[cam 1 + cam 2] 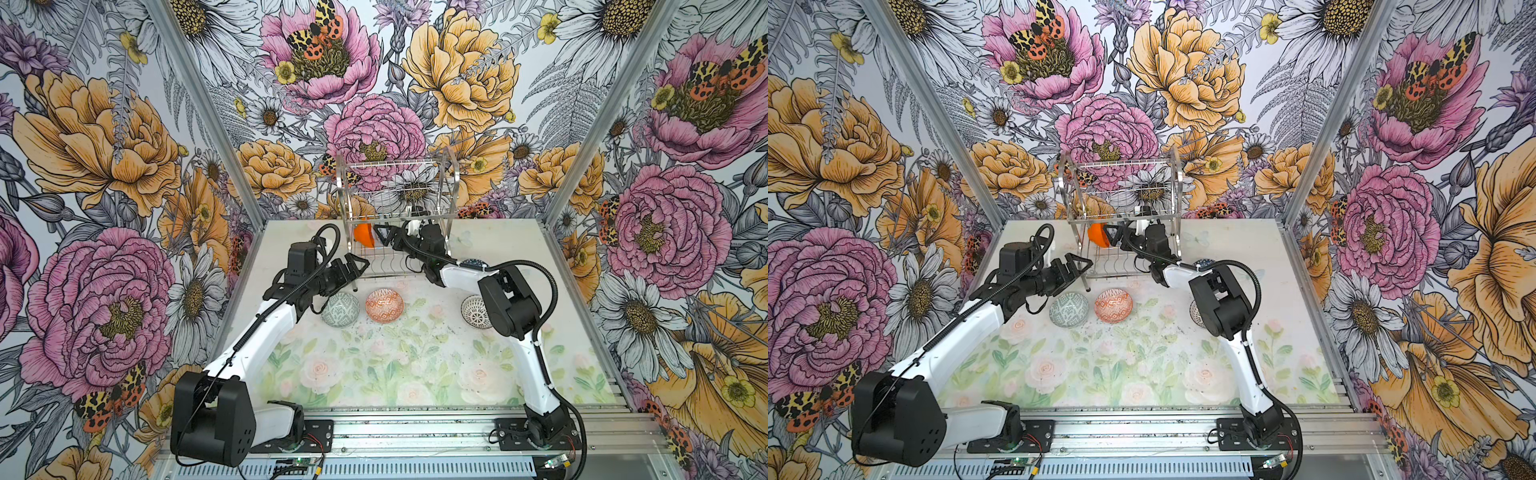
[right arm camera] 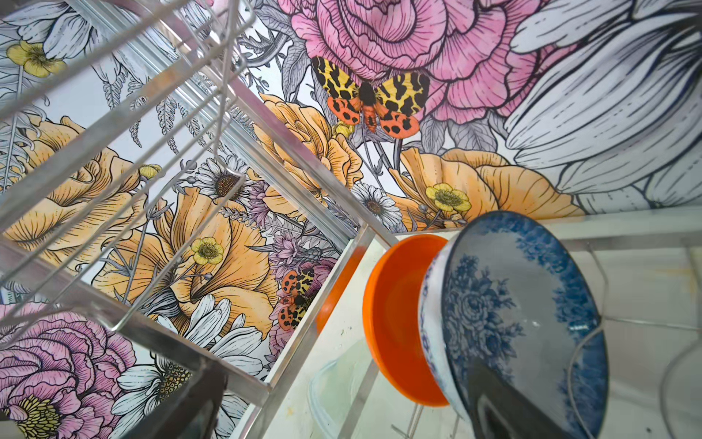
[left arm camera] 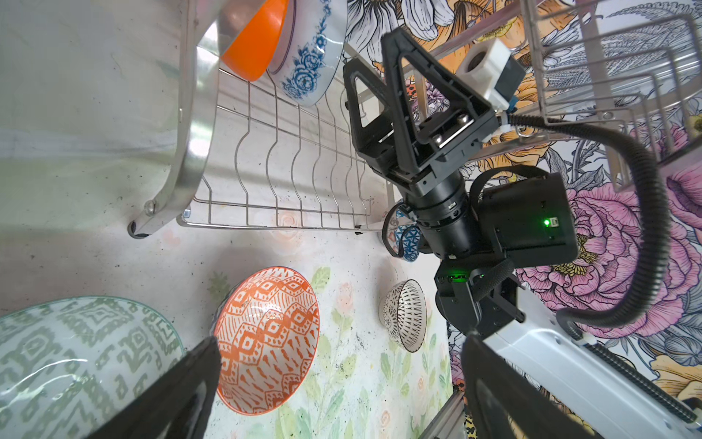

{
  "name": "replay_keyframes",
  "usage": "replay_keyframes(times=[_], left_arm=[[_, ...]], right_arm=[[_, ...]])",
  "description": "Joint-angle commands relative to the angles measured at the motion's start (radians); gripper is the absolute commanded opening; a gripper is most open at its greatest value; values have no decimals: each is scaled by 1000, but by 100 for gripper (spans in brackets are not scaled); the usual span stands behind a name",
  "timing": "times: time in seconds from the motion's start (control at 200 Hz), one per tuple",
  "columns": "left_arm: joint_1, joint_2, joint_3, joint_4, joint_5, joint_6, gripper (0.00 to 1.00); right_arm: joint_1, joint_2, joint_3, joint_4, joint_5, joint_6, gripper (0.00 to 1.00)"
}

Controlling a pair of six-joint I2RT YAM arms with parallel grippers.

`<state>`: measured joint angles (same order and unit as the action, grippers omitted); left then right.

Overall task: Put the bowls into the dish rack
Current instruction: 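Open the right gripper and release the floral bowl in the rack, then withdraw the right gripper from the rack toward the bowl row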

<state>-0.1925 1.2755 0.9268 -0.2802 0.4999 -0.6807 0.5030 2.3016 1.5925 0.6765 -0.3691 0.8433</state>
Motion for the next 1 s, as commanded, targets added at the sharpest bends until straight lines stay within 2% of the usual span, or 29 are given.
replay_keyframes(times=[0.0, 0.671, 0.996], left_arm=[[-8, -30, -11, 29, 8, 3, 99], [-36, -48, -16, 27, -3, 6, 98], [-42, -61, -19, 17, -26, 13, 99]], right_arm=[[3, -80, -50, 18, 24, -18, 99], [32, -294, -329, 32, 48, -37, 99], [42, -391, -441, -32, 83, -67, 99]])
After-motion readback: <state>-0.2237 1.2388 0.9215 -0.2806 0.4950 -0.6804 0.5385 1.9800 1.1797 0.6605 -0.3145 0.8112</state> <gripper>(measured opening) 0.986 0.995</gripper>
